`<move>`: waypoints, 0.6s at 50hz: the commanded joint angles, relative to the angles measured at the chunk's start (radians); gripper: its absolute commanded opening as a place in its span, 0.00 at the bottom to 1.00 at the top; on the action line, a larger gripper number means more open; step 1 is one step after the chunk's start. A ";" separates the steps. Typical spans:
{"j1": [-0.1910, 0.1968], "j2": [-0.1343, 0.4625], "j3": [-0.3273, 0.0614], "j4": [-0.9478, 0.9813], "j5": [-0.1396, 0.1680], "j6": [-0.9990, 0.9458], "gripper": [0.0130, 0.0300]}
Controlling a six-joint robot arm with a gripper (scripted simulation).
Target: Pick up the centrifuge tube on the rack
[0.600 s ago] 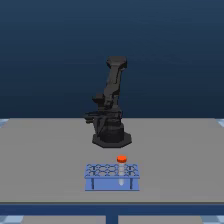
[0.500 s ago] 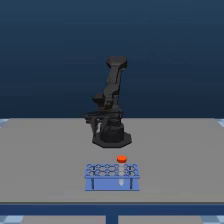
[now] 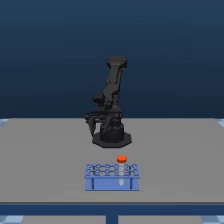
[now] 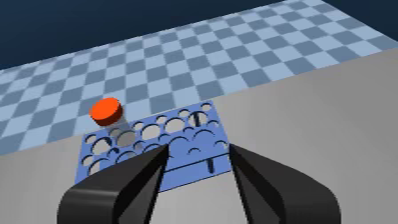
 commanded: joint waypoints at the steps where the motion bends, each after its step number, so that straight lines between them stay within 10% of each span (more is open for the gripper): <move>1: 0.002 0.002 -0.001 0.011 -0.001 -0.011 1.00; 30: 0.041 0.037 -0.020 0.217 -0.016 -0.213 1.00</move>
